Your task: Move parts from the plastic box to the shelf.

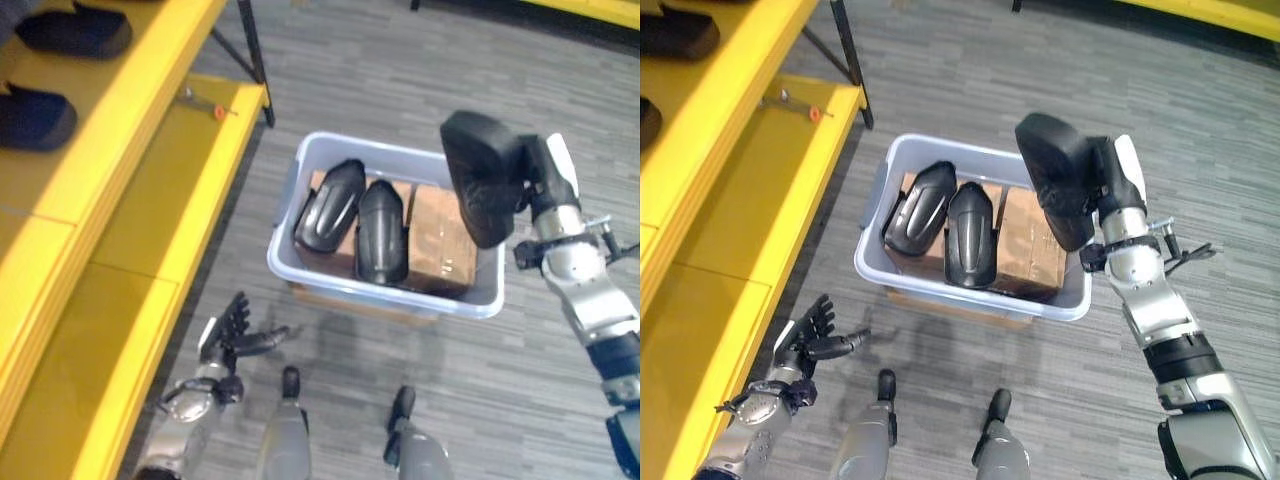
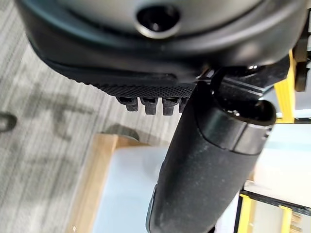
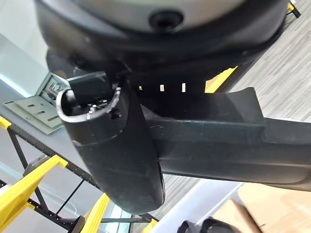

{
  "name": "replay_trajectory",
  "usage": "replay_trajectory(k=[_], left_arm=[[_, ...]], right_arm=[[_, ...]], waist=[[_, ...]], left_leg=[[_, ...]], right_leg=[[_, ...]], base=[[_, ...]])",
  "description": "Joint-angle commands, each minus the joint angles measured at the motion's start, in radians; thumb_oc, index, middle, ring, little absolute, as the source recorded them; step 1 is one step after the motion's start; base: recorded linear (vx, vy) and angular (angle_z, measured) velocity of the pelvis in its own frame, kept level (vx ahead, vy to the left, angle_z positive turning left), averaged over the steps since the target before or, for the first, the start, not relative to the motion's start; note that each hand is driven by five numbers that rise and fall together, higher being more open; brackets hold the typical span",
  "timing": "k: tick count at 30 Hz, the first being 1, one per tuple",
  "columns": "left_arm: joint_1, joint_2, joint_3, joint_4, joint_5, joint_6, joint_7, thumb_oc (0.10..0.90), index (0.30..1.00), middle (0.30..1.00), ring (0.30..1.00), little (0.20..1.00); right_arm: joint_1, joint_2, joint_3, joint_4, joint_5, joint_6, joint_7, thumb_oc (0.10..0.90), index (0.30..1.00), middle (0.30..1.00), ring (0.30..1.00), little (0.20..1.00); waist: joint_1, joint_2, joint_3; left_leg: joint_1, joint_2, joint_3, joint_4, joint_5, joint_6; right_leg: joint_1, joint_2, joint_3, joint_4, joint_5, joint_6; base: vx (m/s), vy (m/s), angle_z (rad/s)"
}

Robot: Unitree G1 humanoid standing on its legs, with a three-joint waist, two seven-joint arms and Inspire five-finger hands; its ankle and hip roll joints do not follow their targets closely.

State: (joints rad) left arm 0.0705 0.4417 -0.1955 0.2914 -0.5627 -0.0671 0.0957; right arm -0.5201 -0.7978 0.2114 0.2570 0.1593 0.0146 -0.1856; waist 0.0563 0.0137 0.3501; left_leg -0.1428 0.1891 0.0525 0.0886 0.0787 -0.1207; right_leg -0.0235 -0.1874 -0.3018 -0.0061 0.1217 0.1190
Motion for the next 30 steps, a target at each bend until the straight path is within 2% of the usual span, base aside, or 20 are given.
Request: replay_trajectory(k=[1,5,7,8,12,13,14,17,20,21,22,23,24,25,27,29,30], left_arm=[[-0.005,0.027,-0.038,-0.003,0.057,-0.049,-0.033,0.900,1.000,1.000,1.000,1.000],[0.006,-0.001,-0.032,0.003,0.061,-0.046,-0.032,0.900,1.000,1.000,1.000,1.000],[0.012,-0.016,-0.028,0.007,0.064,-0.048,-0.033,0.900,1.000,1.000,1.000,1.000],[0.016,-0.031,-0.025,0.015,0.065,-0.046,-0.027,0.900,1.000,1.000,1.000,1.000],[0.022,-0.048,-0.019,0.030,0.066,-0.046,-0.021,0.900,1.000,1.000,1.000,1.000],[0.037,-0.070,-0.008,0.039,0.060,-0.047,-0.017,0.900,1.000,1.000,1.000,1.000],[0.038,-0.070,-0.007,0.039,0.060,-0.047,-0.017,0.900,1.000,1.000,1.000,1.000],[0.050,-0.089,0.001,0.055,0.061,-0.050,-0.012,0.900,1.000,1.000,1.000,1.000],[0.053,-0.096,0.009,0.057,0.064,-0.050,-0.004,0.900,1.000,1.000,1.000,1.000],[0.049,-0.097,0.013,0.060,0.067,-0.053,-0.001,0.900,1.000,1.000,1.000,1.000],[0.036,-0.100,0.011,0.076,0.072,-0.056,0.005,0.900,1.000,1.000,1.000,1.000],[0.035,-0.100,0.011,0.076,0.072,-0.057,0.005,0.900,1.000,1.000,1.000,1.000],[0.026,-0.100,0.010,0.081,0.075,-0.057,0.007,0.900,1.000,1.000,1.000,1.000],[0.013,-0.101,0.012,0.079,0.075,-0.061,0.010,0.900,1.000,1.000,1.000,1.000],[0.004,-0.101,0.006,0.079,0.077,-0.062,0.012,0.900,1.000,1.000,1.000,1.000],[-0.026,-0.104,0.001,0.081,0.082,-0.058,0.012,0.900,1.000,1.000,1.000,1.000],[-0.025,-0.104,-0.003,0.081,0.082,-0.058,0.012,0.900,1.000,1.000,1.000,1.000]], right_arm=[[-0.062,-0.009,-0.054,-0.099,-0.046,-0.137,0.002,0.400,0.300,0.300,0.300,0.300],[-0.036,0.020,-0.042,-0.142,-0.074,-0.143,0.016,0.400,0.300,0.300,0.300,0.300],[-0.027,0.034,-0.034,-0.144,-0.086,-0.151,0.022,0.400,0.300,0.300,0.300,0.300],[-0.021,0.052,-0.022,-0.157,-0.084,-0.156,0.024,0.400,0.300,0.300,0.300,0.300],[-0.019,0.071,-0.010,-0.171,-0.085,-0.162,0.027,0.400,0.300,0.300,0.300,0.300],[-0.019,0.087,0.011,-0.177,-0.085,-0.169,0.035,0.400,0.300,0.300,0.300,0.300],[-0.019,0.087,0.012,-0.178,-0.085,-0.168,0.035,0.400,0.300,0.300,0.300,0.300],[-0.011,0.092,0.024,-0.197,-0.093,-0.173,0.035,0.400,0.300,0.300,0.300,0.300],[0.000,0.091,0.021,-0.210,-0.099,-0.175,0.034,0.400,0.300,0.300,0.300,0.300],[0.005,0.083,0.017,-0.219,-0.110,-0.176,0.031,0.400,0.300,0.300,0.300,0.300],[0.016,0.079,0.006,-0.219,-0.116,-0.175,0.020,0.400,0.300,0.300,0.300,0.300],[0.016,0.079,0.005,-0.219,-0.116,-0.175,0.020,0.400,0.300,0.300,0.300,0.300],[0.026,0.079,-0.002,-0.217,-0.116,-0.174,0.013,0.400,0.300,0.300,0.300,0.300],[0.049,0.078,-0.024,-0.229,-0.123,-0.172,0.004,0.400,0.300,0.300,0.300,0.300],[0.073,0.079,-0.044,-0.240,-0.124,-0.171,0.002,0.400,0.300,0.300,0.300,0.300],[0.133,0.073,-0.105,-0.274,-0.132,-0.174,-0.009,0.400,0.300,0.300,0.300,0.300],[0.141,0.072,-0.111,-0.279,-0.133,-0.173,-0.008,0.400,0.300,0.300,0.300,0.300]], waist=[[0.026,-0.055,-0.168],[0.026,-0.047,-0.188],[0.028,-0.041,-0.197],[0.028,-0.039,-0.203],[0.030,-0.034,-0.206],[0.035,-0.025,-0.203],[0.034,-0.024,-0.203],[0.033,-0.017,-0.194],[0.032,-0.015,-0.190],[0.024,-0.019,-0.183],[0.008,-0.023,-0.179],[0.009,-0.024,-0.179],[-0.001,-0.032,-0.179],[-0.013,-0.033,-0.178],[-0.017,-0.031,-0.180],[-0.043,-0.020,-0.195],[-0.041,-0.021,-0.196]], left_leg=[[0.006,0.033,0.009,-0.046,0.101,0.015],[0.030,0.057,0.010,-0.042,0.129,0.002],[0.042,0.075,0.006,-0.037,0.157,-0.006],[0.050,0.094,0.003,-0.035,0.191,-0.015],[0.055,0.114,-0.002,-0.035,0.231,-0.027],[0.057,0.139,-0.013,-0.036,0.291,-0.040],[0.058,0.140,-0.014,-0.038,0.292,-0.041],[0.041,0.173,0.014,-0.056,0.367,-0.056],[0.031,0.179,0.031,-0.059,0.387,-0.060],[0.025,0.190,0.083,-0.044,0.381,-0.060],[0.017,0.218,0.183,-0.017,0.361,-0.056],[0.017,0.218,0.183,-0.016,0.359,-0.056],[0.023,0.228,0.210,0.006,0.341,-0.077],[0.034,0.260,0.260,0.026,0.331,-0.090],[0.036,0.272,0.267,0.036,0.325,-0.095],[0.059,0.311,0.384,-0.005,0.310,-0.106],[0.063,0.307,0.386,-0.011,0.310,-0.104]], right_leg=[[0.036,-0.005,0.008,0.163,-0.186,-0.002],[0.059,0.027,0.017,0.163,-0.209,-0.021],[0.074,0.050,0.021,0.162,-0.223,-0.036],[0.090,0.073,0.025,0.159,-0.235,-0.050],[0.106,0.100,0.025,0.152,-0.243,-0.067],[0.125,0.129,0.023,0.136,-0.251,-0.085],[0.126,0.130,0.022,0.135,-0.251,-0.085],[0.135,0.147,-0.010,0.120,-0.256,-0.102],[0.140,0.148,-0.034,0.113,-0.254,-0.107],[0.139,0.142,-0.051,0.119,-0.259,-0.111],[0.130,0.130,-0.088,0.122,-0.262,-0.117],[0.130,0.129,-0.088,0.122,-0.262,-0.117],[0.135,0.119,-0.095,0.124,-0.274,-0.112],[0.132,0.103,-0.128,0.118,-0.265,-0.107],[0.134,0.092,-0.149,0.121,-0.264,-0.102],[0.150,0.067,-0.228,0.139,-0.274,-0.089],[0.150,0.064,-0.229,0.141,-0.274,-0.087]], base=[[0.00,-0.122,-0.11],[-0.01,-0.119,-0.19],[-0.03,-0.168,-0.07],[-0.04,-0.144,-0.03],[-0.05,-0.153,0.03],[-0.06,-0.155,0.00],[-0.10,-0.206,0.04],[-0.07,-0.109,0.10],[-0.05,-0.062,0.45],[-0.10,-0.055,0.45],[-0.10,-0.054,0.56],[-0.04,-0.047,0.99],[-0.03,0.011,1.26],[-0.04,0.040,1.04],[-0.03,0.083,0.71],[0.04,0.120,1.07],[0.09,0.178,1.25]])
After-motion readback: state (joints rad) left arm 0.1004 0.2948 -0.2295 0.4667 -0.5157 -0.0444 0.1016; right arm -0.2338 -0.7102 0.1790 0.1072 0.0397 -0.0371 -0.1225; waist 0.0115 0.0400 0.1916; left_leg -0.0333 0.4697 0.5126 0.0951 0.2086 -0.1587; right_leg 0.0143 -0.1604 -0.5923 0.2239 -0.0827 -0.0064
